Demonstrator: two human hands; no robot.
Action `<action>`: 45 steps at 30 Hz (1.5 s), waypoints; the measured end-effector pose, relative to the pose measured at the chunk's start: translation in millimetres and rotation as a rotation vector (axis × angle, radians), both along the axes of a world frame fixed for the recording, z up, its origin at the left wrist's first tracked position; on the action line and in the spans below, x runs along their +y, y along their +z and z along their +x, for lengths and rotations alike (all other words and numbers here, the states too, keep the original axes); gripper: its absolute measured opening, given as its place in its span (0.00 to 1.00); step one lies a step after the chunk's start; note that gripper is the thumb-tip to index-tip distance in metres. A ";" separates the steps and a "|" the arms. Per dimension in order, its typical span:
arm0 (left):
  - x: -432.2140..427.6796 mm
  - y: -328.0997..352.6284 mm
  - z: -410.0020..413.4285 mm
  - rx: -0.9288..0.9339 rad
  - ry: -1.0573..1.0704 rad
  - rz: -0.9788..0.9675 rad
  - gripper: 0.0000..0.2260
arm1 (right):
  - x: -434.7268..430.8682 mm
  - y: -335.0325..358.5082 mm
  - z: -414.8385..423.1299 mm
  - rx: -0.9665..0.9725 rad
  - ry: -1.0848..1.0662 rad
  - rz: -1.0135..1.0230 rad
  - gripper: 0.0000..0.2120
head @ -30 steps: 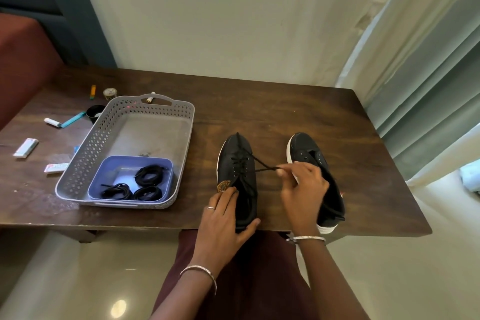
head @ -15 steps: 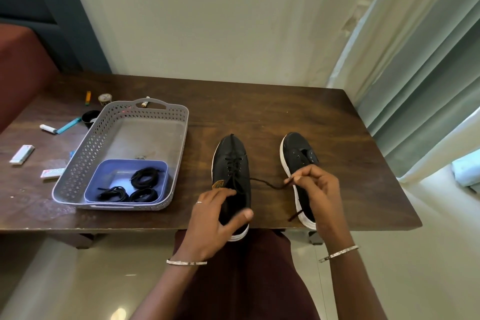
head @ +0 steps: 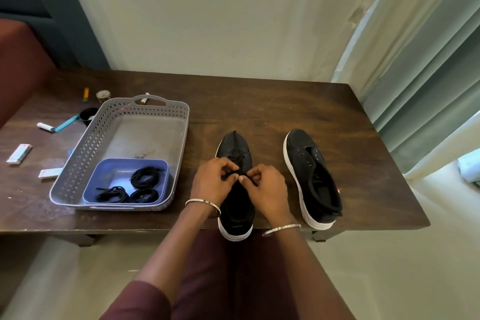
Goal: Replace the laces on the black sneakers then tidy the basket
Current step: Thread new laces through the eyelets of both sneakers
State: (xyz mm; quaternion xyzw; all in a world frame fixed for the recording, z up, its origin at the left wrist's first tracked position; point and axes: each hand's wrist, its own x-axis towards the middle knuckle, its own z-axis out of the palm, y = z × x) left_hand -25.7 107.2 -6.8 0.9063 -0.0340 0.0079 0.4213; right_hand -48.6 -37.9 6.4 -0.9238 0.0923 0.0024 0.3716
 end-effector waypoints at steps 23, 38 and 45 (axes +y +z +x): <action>-0.6 -5.6 11.3 0.309 0.077 -0.493 0.08 | -8.5 52.6 89.1 -0.057 0.235 0.102 0.15; -2.0 -3.0 -18.6 0.062 0.537 -0.223 0.09 | -6.4 -6.9 6.2 -0.250 0.259 -0.194 0.10; -15.7 3.2 -15.1 -0.095 0.101 0.183 0.08 | -1.1 -3.2 21.5 -0.382 0.378 -0.606 0.05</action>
